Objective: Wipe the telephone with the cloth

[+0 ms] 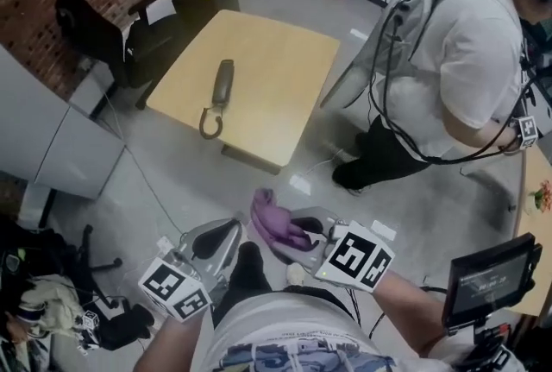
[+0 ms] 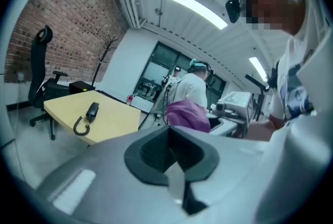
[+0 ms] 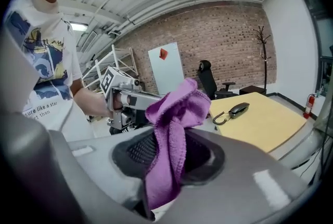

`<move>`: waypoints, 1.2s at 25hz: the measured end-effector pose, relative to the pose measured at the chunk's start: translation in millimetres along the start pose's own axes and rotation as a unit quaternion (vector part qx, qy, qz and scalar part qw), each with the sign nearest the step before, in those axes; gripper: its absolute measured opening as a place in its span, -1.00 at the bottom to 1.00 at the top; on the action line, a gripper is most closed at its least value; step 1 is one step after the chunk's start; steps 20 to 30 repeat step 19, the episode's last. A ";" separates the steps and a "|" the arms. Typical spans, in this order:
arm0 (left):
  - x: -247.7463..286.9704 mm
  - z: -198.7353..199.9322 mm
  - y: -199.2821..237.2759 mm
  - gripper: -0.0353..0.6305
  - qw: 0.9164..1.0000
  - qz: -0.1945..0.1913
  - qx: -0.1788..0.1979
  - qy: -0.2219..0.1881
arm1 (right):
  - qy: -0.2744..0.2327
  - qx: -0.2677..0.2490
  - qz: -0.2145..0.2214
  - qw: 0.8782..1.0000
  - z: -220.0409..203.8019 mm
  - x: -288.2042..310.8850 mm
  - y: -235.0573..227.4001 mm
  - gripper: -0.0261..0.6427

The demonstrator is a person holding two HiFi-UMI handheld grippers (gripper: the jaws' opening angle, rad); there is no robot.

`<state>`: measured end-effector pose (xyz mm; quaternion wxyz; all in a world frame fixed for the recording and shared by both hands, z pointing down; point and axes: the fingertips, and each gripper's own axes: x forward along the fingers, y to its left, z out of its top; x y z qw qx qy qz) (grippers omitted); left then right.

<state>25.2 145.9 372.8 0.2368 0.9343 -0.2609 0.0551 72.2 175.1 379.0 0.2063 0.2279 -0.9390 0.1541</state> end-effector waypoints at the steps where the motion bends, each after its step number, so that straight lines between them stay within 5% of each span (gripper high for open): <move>1: 2.0 -1.9 -8.1 -0.88 1.000 0.008 -0.006 0.003 | 0.001 0.000 0.006 1.000 -4.0 -6.2 0.5 -0.58; 9: -47.3 -41.2 -39.1 -0.88 1.000 0.003 0.020 0.024 | -0.022 -0.004 -0.010 1.000 -38.3 -4.2 63.9 -0.58; 14: -22.2 -65.1 -72.4 -0.88 0.999 0.003 0.046 0.023 | -0.042 -0.017 -0.016 0.999 -73.8 -35.1 65.2 -0.58; 19: -42.8 -92.1 -84.8 -0.88 0.997 -0.050 0.051 0.016 | -0.044 -0.011 -0.046 0.998 -96.1 -16.8 98.7 -0.58; 30: -42.8 -92.1 -84.8 -0.88 0.997 -0.050 0.051 0.016 | -0.044 -0.011 -0.046 0.998 -96.1 -16.8 98.7 -0.58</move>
